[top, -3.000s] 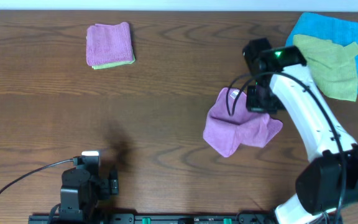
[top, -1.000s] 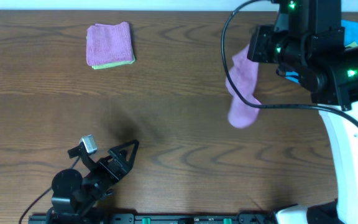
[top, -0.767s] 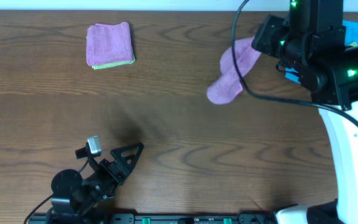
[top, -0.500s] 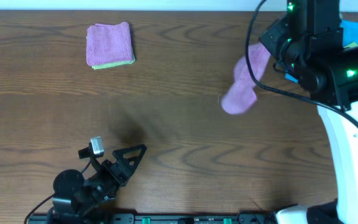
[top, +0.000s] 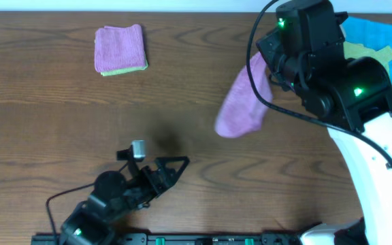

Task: Fold the cloth
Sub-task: 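Move the left gripper up toward the hanging pink cloth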

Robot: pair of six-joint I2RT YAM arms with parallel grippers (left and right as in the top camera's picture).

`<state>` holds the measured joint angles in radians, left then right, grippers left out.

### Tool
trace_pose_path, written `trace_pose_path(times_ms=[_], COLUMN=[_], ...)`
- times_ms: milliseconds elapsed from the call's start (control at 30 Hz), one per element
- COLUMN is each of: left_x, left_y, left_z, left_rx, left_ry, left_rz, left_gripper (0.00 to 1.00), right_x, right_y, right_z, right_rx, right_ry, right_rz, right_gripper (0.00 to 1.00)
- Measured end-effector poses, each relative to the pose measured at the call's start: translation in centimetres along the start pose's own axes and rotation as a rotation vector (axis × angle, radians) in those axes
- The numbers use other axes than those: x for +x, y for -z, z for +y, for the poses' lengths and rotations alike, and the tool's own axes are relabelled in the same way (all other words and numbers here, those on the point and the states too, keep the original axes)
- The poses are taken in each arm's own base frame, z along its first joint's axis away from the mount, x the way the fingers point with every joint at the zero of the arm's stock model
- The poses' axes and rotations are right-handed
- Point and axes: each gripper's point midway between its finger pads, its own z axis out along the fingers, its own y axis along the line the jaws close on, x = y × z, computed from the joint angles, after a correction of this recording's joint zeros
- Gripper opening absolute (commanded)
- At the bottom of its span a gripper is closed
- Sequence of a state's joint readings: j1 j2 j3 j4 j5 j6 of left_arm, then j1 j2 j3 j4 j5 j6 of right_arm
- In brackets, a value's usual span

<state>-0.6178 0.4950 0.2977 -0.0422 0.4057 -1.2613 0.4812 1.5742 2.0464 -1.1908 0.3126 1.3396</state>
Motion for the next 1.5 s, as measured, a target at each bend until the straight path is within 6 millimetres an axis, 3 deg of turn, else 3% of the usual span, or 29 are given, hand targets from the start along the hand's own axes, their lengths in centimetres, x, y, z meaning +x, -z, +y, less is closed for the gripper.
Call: trace_pose_path(times_ms=[133, 233, 300, 433, 567, 667, 800, 933, 1100, 1333, 1500], left_x=[0.5, -0.4, -1.4, -3.3, -3.4, -2.9, -3.0, -3.6, -4.3, -6.2, -7.4], left_y=[-3.4, -5.9, -7.2, -9.5, -11.3, -12.5, -13.0, -13.0, -13.1, -12.9, -12.7], left_z=[-0.3, -0.5, -1.1, -1.0, 0.2, -0.8, -4.0, -6.0, -5.1, -3.4, -1.6], left_rx=[-0.003, 0.023, 0.074, 0.129, 0.118, 0.147, 0.242, 0.298, 0.273, 0.231, 0.172], left_ry=[0.024, 0.119, 0.178, 0.266, 0.334, 0.355, 0.355, 0.375, 0.431, 0.475, 0.486], left_rz=[0.021, -0.02, -0.061, -0.137, -0.142, -0.124, -0.11, -0.124, -0.163, -0.298, -0.392], left_gripper=[0.97, 1.0, 0.89, 0.89, 0.89, 0.9, 0.9, 0.89, 0.88, 0.87, 0.76], right_x=[-0.5, -1.8, -2.4, -3.4, -4.0, -4.4, -4.4, -3.2, -1.0, -0.4, -0.2], right_y=[0.1, 0.2, 0.3, 0.5, 0.7, 0.7, 0.1, -2.7, -6.2, -6.5, -6.5], right_z=[0.6, 0.7, 0.9, 1.1, 1.1, 1.6, 2.3, 2.8, 3.5, 4.3, 4.4], right_rx=[-0.019, -0.016, -0.025, -0.03, -0.027, -0.045, -0.062, -0.051, -0.047, -0.079, -0.084], right_ry=[-0.005, -0.012, -0.02, -0.032, -0.037, -0.049, -0.06, -0.052, -0.038, -0.046, -0.046], right_rz=[-0.051, -0.124, -0.16, -0.215, -0.25, -0.271, -0.28, -0.254, -0.178, -0.142, -0.133], right_gripper=[0.01, 0.01, 0.01, 0.01, 0.01, 0.01, 0.03, 0.06, 0.02, 0.01, 0.01])
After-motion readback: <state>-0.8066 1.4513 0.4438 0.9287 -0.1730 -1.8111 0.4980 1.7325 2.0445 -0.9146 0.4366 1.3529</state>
